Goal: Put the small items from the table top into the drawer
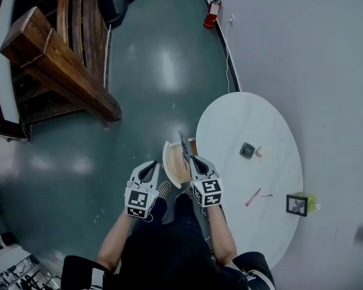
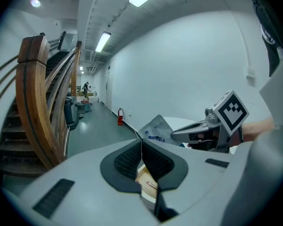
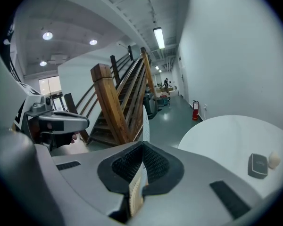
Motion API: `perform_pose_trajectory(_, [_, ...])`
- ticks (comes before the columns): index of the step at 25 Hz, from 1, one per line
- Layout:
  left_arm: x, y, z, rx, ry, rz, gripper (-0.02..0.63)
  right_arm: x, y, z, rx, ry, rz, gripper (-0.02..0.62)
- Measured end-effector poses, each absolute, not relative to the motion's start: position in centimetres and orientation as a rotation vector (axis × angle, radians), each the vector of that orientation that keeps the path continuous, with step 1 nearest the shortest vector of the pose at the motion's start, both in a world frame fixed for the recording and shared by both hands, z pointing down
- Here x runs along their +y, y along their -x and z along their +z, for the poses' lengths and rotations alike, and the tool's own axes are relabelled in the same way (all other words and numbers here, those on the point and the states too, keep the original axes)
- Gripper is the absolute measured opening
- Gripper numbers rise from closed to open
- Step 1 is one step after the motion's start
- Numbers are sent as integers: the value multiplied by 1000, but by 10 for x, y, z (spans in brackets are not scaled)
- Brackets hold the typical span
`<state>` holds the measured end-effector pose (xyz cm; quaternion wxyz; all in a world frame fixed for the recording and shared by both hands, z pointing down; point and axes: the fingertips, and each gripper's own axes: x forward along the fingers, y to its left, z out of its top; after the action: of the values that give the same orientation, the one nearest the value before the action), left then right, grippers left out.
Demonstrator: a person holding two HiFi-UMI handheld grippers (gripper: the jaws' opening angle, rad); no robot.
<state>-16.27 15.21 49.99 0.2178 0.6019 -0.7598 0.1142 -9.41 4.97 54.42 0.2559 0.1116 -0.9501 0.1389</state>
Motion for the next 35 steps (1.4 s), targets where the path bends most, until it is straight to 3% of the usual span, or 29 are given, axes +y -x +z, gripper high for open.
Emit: perform_pose_trajectory(35, [162,182,678,-1906,-1508,318,20,87,89,780,-2226,-191,570,29])
